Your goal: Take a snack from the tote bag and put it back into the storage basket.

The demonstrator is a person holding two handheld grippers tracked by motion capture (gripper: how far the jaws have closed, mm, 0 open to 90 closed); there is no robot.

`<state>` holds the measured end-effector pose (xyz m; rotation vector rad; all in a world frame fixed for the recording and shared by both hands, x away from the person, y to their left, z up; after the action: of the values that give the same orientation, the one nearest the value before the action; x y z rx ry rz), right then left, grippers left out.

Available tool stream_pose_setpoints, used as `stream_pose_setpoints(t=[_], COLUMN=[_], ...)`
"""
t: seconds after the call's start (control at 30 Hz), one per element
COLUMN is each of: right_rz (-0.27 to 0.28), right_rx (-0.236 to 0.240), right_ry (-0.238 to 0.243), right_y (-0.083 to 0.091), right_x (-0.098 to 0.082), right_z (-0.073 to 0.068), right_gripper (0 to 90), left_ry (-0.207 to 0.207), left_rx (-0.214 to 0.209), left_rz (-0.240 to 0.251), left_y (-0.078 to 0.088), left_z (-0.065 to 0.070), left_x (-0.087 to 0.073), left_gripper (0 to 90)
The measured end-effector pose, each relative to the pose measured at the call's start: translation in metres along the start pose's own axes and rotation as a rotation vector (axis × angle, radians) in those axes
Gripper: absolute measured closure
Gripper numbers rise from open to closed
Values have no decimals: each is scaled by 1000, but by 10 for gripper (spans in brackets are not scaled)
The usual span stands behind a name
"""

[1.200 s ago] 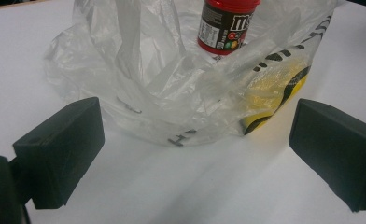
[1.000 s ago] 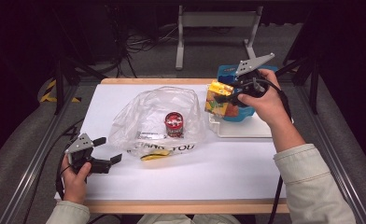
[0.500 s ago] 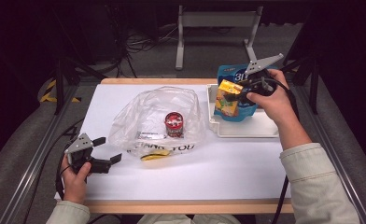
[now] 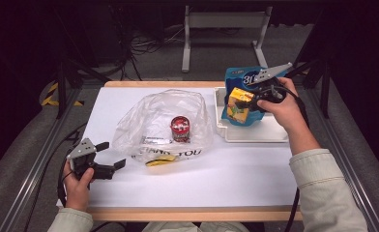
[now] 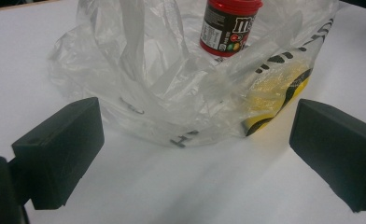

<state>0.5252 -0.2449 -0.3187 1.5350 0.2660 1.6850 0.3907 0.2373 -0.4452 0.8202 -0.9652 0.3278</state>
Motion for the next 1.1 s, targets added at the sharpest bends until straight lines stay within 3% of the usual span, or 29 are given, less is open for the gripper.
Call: stream_pose_setpoints(t=[1.1], right_rz=[-70], right_rx=[33], right_ry=[3], right_y=[-46], right_x=[-46], right_z=[-10], right_gripper=[514], left_ry=[3], left_rx=[-8], left_rz=[-4], left_y=[-1], left_z=[1], left_x=[0], left_gripper=[35])
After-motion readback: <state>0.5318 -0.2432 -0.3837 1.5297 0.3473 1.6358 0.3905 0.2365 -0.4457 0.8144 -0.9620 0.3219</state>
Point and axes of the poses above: each handheld gripper's, and its own axes: y roughly backward along the jaws, x roughly out of its top, z roughly to its right, the point moved 5 cm from there along -y, roughly forward along the jaws, and after that the axes turned 14 degrees about y, right-handed, at the moved point
